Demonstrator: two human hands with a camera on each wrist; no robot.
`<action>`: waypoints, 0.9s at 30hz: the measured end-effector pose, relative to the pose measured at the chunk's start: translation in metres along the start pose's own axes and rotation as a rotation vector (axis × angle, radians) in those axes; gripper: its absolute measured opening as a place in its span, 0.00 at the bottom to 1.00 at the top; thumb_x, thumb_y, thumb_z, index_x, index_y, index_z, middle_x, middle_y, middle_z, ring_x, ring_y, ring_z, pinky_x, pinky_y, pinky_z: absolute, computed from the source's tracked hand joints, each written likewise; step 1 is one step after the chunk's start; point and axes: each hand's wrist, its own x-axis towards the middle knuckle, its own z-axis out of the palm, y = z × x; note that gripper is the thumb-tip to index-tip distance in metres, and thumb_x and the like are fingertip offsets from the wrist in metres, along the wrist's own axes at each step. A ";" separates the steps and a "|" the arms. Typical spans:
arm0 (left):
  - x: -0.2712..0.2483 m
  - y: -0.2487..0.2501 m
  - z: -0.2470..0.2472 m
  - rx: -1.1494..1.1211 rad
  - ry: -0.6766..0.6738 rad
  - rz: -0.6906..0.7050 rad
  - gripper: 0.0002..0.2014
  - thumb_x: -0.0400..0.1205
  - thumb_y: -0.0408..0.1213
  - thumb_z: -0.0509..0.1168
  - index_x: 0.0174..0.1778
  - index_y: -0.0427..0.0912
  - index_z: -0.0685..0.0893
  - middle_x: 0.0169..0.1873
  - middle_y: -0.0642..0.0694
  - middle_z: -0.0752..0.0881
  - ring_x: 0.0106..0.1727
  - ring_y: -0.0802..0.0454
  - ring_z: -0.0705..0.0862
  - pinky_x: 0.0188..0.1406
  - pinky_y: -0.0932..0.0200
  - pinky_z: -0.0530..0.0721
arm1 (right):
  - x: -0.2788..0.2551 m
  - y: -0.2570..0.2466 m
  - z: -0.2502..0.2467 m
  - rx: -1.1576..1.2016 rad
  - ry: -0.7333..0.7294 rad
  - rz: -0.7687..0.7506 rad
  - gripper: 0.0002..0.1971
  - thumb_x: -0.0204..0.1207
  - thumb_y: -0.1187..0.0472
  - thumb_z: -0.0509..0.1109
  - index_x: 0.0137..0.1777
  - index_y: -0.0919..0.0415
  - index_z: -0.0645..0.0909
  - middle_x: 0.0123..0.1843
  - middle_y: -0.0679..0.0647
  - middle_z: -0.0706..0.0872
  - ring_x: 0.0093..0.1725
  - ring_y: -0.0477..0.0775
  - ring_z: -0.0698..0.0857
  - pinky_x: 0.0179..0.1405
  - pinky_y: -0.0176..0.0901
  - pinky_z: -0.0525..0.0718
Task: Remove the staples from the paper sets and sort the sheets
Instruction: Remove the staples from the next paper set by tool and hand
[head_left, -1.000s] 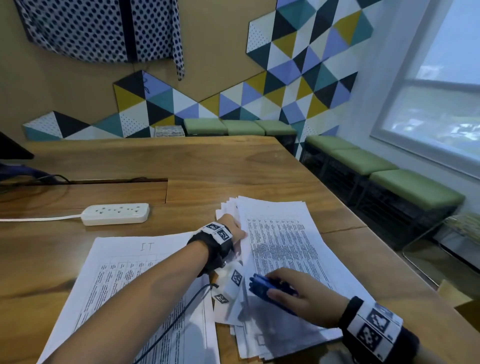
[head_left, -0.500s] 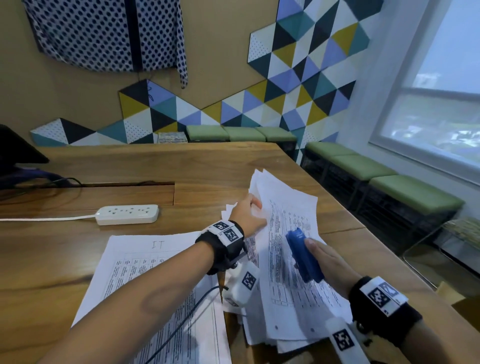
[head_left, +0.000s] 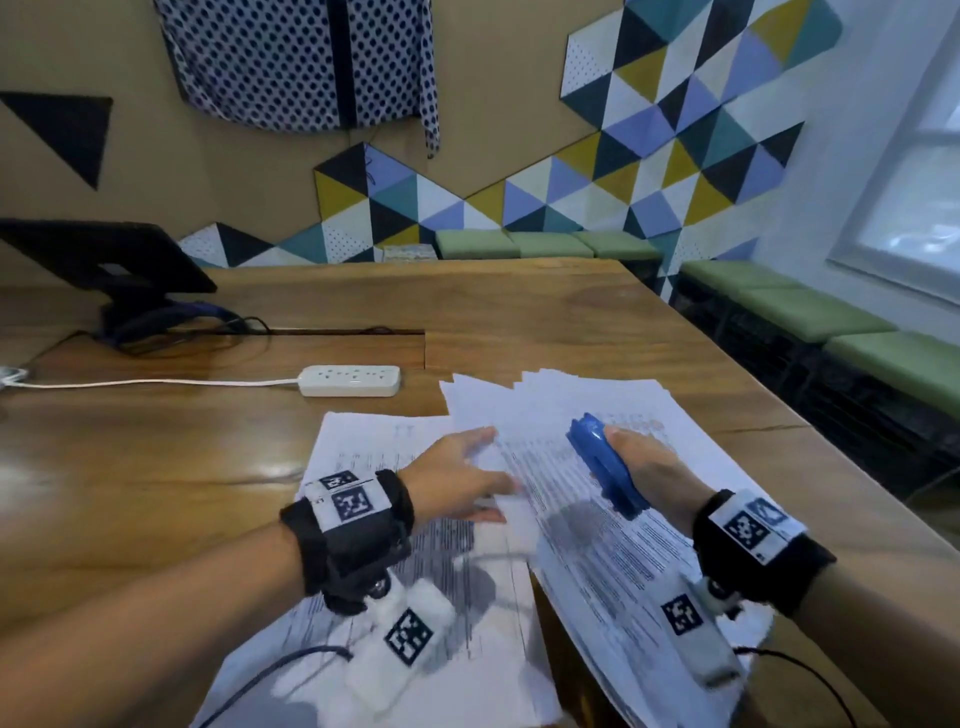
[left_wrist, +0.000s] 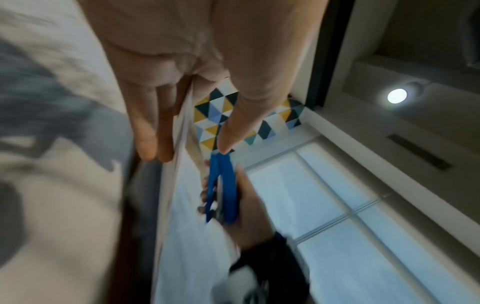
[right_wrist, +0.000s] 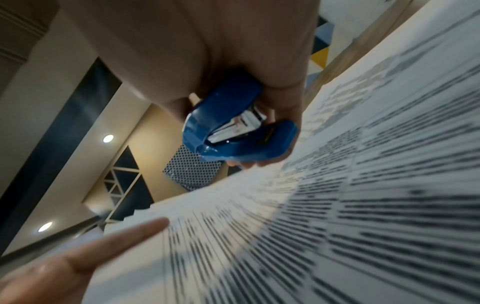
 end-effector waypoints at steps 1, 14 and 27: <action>-0.010 -0.012 -0.004 0.018 -0.020 -0.035 0.37 0.78 0.28 0.68 0.81 0.40 0.57 0.81 0.50 0.58 0.54 0.47 0.85 0.44 0.61 0.87 | 0.001 -0.002 0.007 -0.043 -0.042 -0.024 0.23 0.79 0.43 0.53 0.28 0.57 0.67 0.21 0.48 0.72 0.25 0.51 0.71 0.32 0.46 0.68; -0.035 -0.065 -0.072 0.606 -0.091 0.039 0.06 0.79 0.37 0.68 0.49 0.52 0.83 0.21 0.56 0.79 0.22 0.60 0.75 0.27 0.68 0.73 | 0.013 -0.021 0.092 -0.626 -0.339 -0.293 0.09 0.71 0.57 0.71 0.35 0.50 0.72 0.29 0.43 0.75 0.29 0.41 0.74 0.31 0.33 0.69; 0.028 -0.074 -0.091 1.141 -0.131 0.081 0.39 0.73 0.56 0.69 0.79 0.55 0.61 0.72 0.39 0.65 0.73 0.44 0.64 0.72 0.53 0.65 | 0.038 -0.029 0.097 -0.825 -0.391 -0.334 0.09 0.68 0.57 0.75 0.47 0.58 0.86 0.42 0.55 0.89 0.42 0.54 0.82 0.41 0.42 0.75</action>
